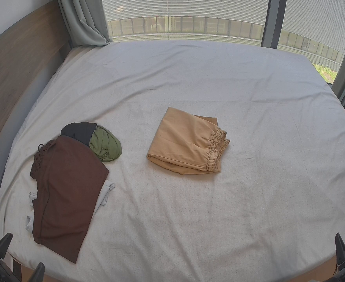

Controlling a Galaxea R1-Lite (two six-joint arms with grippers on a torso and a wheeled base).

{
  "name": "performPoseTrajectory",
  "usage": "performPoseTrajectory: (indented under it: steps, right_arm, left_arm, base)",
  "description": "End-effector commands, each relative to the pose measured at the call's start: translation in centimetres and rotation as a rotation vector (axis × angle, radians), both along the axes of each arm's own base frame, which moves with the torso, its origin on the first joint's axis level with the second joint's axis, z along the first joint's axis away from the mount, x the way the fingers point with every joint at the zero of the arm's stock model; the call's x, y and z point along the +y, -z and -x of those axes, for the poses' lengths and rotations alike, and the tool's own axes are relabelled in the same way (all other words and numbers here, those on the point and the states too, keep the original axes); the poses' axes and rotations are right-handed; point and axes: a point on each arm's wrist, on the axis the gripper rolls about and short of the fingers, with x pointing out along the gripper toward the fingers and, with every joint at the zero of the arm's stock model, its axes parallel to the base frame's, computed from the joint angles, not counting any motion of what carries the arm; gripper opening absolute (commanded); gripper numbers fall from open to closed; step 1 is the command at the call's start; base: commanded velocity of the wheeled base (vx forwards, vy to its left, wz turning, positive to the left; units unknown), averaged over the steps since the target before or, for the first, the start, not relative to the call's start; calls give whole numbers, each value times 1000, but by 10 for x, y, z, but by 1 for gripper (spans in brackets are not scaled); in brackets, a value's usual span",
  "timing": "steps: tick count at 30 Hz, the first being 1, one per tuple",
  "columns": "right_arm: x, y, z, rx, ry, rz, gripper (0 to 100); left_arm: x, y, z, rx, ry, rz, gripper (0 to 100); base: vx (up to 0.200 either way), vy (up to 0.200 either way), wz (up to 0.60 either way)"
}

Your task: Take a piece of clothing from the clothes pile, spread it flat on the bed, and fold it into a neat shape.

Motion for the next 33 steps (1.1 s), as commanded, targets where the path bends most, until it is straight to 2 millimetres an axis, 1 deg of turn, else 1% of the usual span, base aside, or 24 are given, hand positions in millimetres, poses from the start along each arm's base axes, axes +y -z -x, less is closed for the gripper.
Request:
performPoseTrajectory:
  steps: [1,6,7,9,11,14,33]
  right_arm:
    - [0,5,-1,6,-6,1,100]
    - [0,5,-1,6,-4,2,100]
    - [0,5,-1,6,-4,-1,100]
    - [0,5,-1,8,-4,-1,100]
    - [0,5,-1,8,-6,1,100]
    - [0,5,-1,8,-6,-1,100]
    - [0,5,-1,11,-12,11,100]
  left_arm:
    - [0,6,2,-22,-27,-5,100]
    - [1,6,1,-20,-76,-2,100]
    - [3,6,1,-20,-170,4,100]
    - [4,6,1,-20,-221,7,100]
    - [6,15,1,72,-304,-9,100]
    - [6,12,0,45,-307,-5,100]
    - [6,13,0,52,-301,12,100]
  base:
    - [0,0,0]
    - [0,0,0]
    - [0,0,0]
    - [0,0,0]
    - [0,0,0]
    - [0,0,0]
    - [0,0,0]
